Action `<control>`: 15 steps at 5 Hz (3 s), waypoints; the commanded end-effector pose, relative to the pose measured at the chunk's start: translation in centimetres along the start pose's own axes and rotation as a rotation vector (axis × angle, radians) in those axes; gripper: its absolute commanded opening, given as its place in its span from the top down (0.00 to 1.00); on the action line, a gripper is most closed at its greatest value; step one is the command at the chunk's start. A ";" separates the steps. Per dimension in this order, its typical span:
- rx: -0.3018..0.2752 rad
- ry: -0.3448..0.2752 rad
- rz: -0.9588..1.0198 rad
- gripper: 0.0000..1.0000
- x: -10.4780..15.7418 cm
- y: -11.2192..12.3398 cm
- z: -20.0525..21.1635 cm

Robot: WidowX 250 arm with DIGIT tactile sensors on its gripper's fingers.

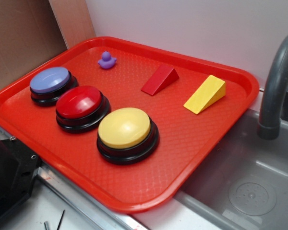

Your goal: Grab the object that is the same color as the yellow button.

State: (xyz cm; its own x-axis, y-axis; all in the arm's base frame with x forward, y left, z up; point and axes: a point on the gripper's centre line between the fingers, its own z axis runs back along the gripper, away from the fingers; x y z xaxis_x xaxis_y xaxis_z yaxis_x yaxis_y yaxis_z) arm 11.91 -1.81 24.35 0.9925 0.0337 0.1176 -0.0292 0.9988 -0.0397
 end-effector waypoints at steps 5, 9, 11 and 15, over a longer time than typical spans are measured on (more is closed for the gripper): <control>-0.002 -0.166 0.110 0.00 10.2 -5.6 -8.6; 0.013 -0.159 0.122 0.00 17.8 -11.1 -18.8; 0.076 -0.077 0.093 0.00 19.7 -12.2 -23.8; -0.003 0.023 0.204 1.00 17.6 -9.7 -17.9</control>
State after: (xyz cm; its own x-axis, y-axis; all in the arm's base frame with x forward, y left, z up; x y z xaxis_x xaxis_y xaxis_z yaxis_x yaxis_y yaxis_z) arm 30.50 -11.53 6.34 0.9737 0.2280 0.0019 -0.2279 0.9736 -0.0109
